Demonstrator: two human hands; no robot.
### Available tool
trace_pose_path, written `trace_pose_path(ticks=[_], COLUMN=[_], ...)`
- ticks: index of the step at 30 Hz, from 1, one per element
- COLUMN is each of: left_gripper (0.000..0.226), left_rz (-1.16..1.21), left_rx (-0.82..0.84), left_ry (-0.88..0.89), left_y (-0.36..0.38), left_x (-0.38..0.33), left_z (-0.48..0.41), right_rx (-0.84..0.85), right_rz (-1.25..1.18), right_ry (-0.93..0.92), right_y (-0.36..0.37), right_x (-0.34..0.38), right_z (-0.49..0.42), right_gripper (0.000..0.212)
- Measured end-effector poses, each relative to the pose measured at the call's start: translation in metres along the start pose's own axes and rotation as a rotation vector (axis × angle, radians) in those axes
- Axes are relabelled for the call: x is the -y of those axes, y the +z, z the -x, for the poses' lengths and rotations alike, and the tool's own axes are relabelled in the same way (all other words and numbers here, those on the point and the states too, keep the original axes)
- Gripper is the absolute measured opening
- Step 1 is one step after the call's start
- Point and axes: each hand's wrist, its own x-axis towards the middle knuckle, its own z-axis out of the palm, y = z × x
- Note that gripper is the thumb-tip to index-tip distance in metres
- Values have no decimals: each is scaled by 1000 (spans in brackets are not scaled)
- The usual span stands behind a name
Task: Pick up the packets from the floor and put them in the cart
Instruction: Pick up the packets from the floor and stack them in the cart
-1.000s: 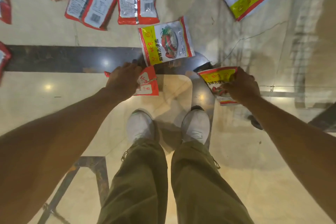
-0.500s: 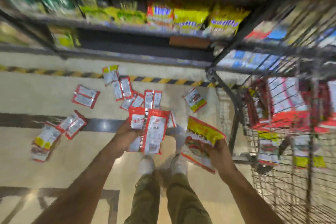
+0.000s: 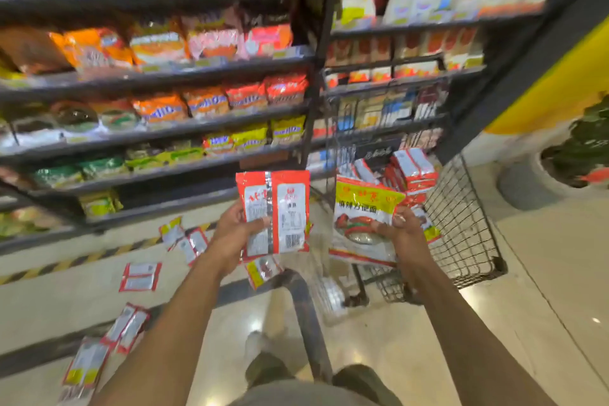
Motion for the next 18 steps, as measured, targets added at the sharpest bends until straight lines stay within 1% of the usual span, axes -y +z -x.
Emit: trace_pose_path(ticks=[4,6,12,15,18], left_gripper=[37,36,35,35,35], left_rz=[-20,-24,13,25,0], left_rx=[65,99,140,159,156], left_ry=[77,117,173,169,167], left_y=[81,127,256,307,344], left_x=[-7,-6,6,9,13], left_z=[32,50,99,120,131], right_rx=[-49,-35,-78,-84,-93], right_rz=[-109,-119,-114,-119,-116], right_ry=[-56,-99,-191,-211,-219], right_y=[-88,-138,-278,-328,-362], right_x=[15,23,43,49,52], right_z=[20,32,58,67,68], right_gripper=[46,47,39,36,33])
